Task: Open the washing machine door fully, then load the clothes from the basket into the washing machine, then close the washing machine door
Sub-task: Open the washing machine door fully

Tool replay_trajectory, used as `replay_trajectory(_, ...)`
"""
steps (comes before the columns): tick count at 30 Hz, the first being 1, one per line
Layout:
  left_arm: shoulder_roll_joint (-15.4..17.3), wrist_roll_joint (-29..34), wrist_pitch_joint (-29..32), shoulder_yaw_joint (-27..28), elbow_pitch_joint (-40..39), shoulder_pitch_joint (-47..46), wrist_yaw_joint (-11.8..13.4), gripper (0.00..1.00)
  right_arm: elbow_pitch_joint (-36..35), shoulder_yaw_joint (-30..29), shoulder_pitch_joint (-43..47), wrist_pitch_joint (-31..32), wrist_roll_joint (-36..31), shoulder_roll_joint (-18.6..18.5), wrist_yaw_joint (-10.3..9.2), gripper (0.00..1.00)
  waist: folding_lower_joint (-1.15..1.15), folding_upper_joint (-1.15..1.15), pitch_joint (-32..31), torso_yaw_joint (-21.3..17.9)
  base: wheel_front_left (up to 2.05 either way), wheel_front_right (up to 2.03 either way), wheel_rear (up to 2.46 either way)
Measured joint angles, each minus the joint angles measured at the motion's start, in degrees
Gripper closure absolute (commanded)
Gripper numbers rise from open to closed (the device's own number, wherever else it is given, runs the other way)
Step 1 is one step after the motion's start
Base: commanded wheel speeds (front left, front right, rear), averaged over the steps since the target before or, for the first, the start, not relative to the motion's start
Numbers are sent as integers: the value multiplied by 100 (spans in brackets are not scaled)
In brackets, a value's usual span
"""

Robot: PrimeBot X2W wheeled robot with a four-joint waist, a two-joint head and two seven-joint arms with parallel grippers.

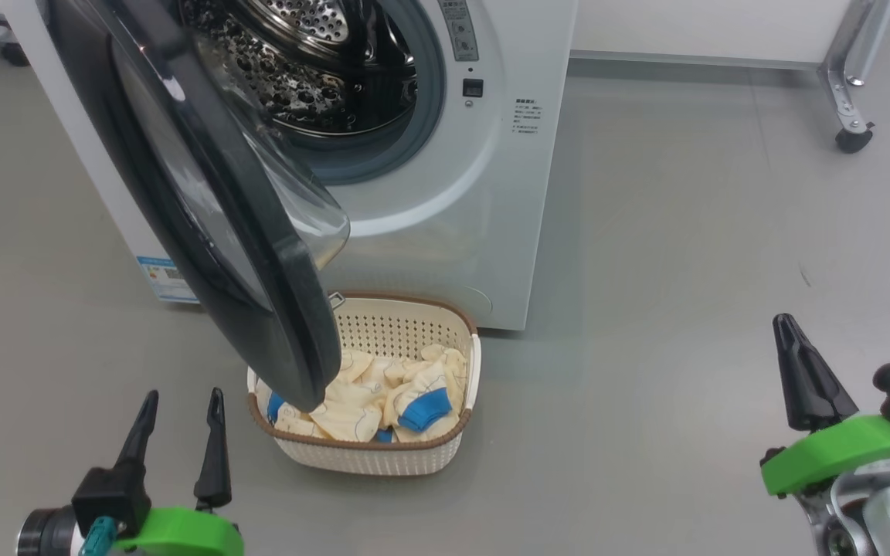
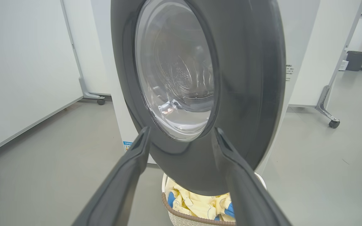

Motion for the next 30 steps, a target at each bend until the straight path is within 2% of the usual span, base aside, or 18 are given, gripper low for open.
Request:
replay_trajectory(1,-1,0,0,0,-19,49,-19,0,-14,-86,51,0,-85,68,0,0,0,0,-15,-25,0,0,0)
replay_trajectory(5,-35,0,0,2,-86,185,-63,0,-21,-341,243,-1,-297,305,0,0,0,0,-42,-103,0,0,0)
replay_trajectory(10,-87,4,0,-8,-96,195,-66,0,-25,-457,357,0,-458,431,0,0,0,0,-55,-190,0,0,0)
replay_trajectory(30,-110,-15,1,166,-123,192,-96,0,-60,-598,358,-1,-573,456,0,0,1,0,-43,-265,0,0,0)
